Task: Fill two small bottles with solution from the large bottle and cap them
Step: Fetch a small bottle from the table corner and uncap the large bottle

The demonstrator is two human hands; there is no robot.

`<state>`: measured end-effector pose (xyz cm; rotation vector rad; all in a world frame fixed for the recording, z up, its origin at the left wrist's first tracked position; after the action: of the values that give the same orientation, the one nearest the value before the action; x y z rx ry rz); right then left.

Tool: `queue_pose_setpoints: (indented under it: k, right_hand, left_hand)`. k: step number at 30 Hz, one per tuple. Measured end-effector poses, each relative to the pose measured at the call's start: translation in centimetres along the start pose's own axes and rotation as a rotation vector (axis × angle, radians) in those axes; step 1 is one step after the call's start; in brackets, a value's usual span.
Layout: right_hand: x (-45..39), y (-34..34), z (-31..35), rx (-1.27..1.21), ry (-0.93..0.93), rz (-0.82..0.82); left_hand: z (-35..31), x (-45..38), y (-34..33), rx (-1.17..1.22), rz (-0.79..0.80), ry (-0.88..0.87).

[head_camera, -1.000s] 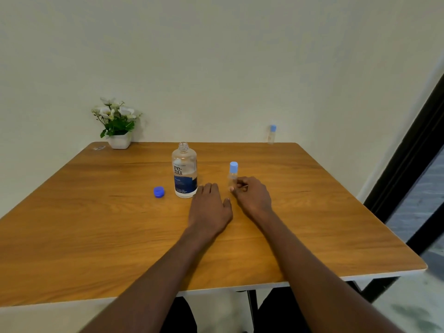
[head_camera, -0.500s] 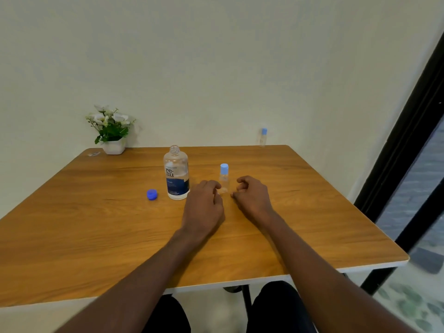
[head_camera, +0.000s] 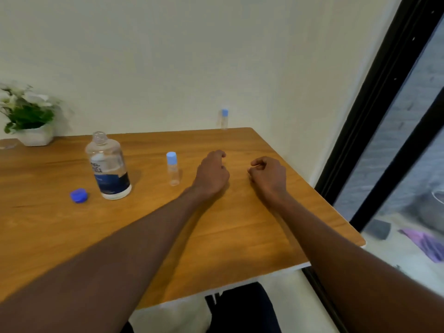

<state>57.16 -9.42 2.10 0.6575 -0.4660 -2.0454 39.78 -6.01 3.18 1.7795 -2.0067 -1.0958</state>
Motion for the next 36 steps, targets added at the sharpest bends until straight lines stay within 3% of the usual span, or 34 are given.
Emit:
queue_pose_setpoints:
  k: [5,11,23,30,36]
  right_hand:
    - [-5.6,-2.1,0.1,0.083,0.058,0.043]
    - [-13.4,-6.6,0.1,0.147,0.053,0.033]
    - [-25.9,-15.0,2.6,0.113,0.019,0.029]
    - [-27.3,-16.7,3.2,0.163,0.008,0.004]
    - [-22.4,-12.4,2.7,0.063,0.015,-0.016]
  left_hand:
    - [2.6,-7.0,-2.0,-0.215,0.141,0.127]
    - [6.5,-11.9,-3.1,-0.406,0.034,0.187]
    - [7.3,-13.2,-4.3,-0.512,0.043,0.151]
    - [7.2,-13.5,-4.5,-0.494,0.039,0.149]
    - [6.5,-13.3,-4.2,-0.462,0.077,0.132]
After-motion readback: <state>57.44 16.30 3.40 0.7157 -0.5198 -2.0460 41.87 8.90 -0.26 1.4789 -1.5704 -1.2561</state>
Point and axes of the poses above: each hand's wrist, its own x-axis away from the middle knuckle, its own y-axis out of the back of the hand, z = x × y, the point moved 4 cm from there along -x, towards the middle knuckle, and after that the axes turned 3 degrees about x, right-handed, at the moved point
